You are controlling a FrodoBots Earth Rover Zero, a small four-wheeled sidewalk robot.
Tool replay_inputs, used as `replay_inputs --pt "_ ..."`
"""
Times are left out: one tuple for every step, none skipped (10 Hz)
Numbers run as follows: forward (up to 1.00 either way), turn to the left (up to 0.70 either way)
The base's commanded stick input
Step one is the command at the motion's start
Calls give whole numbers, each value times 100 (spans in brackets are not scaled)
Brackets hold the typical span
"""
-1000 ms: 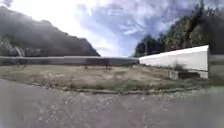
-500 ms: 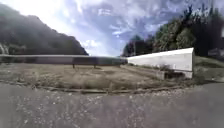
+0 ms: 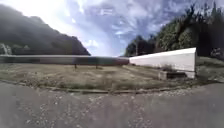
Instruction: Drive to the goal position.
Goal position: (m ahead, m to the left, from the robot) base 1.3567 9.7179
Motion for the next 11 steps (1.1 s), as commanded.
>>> replay_inputs --pt "0 45" --pt "0 45" --pt "0 45" --pt "0 45" --pt "0 45" --pt "0 45" --pt "0 45" --pt "0 45" --pt "0 45" --pt "0 45" --pt "0 45"
